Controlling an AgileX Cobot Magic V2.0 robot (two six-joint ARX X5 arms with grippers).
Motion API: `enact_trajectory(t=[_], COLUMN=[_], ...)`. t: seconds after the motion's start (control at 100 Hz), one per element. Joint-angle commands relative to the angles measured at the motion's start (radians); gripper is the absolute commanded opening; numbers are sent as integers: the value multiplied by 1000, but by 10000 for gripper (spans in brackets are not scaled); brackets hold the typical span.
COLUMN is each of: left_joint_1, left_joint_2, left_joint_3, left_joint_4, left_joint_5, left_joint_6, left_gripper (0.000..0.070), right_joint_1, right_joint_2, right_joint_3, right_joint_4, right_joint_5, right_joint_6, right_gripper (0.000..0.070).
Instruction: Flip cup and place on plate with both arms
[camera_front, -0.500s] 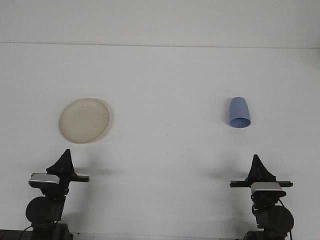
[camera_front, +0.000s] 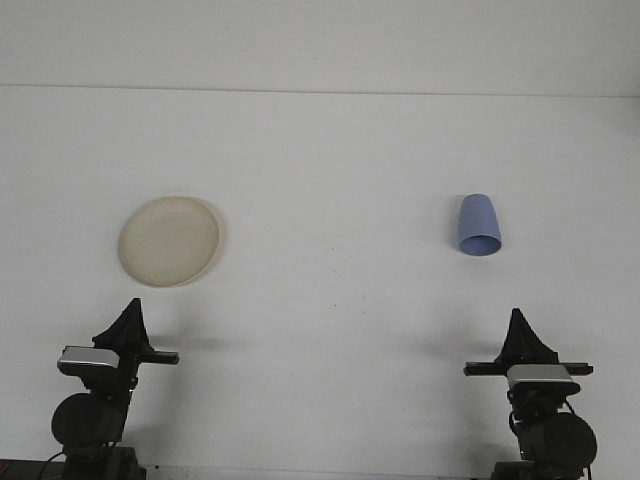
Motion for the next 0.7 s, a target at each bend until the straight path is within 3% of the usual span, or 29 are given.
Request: enact_trajectory(t=[0.0, 0.53, 0.69], left_joint_1=[1, 1, 1], left_joint_2=[-1, -1, -1], left_joint_3=[-19, -19, -19], left_joint_4=[10, 10, 10], left_joint_5=[1, 1, 1], left_joint_6=[5, 5, 5], left_gripper=[11, 11, 11], right_joint_1=[0, 0, 0], right_joint_2=[10, 545, 670], right_joint_3=[57, 705, 823], right_joint_4=[-31, -686, -814], right_joint_5=[4, 21, 19], right_joint_6=[0, 33, 33], right_gripper=[0, 0, 0])
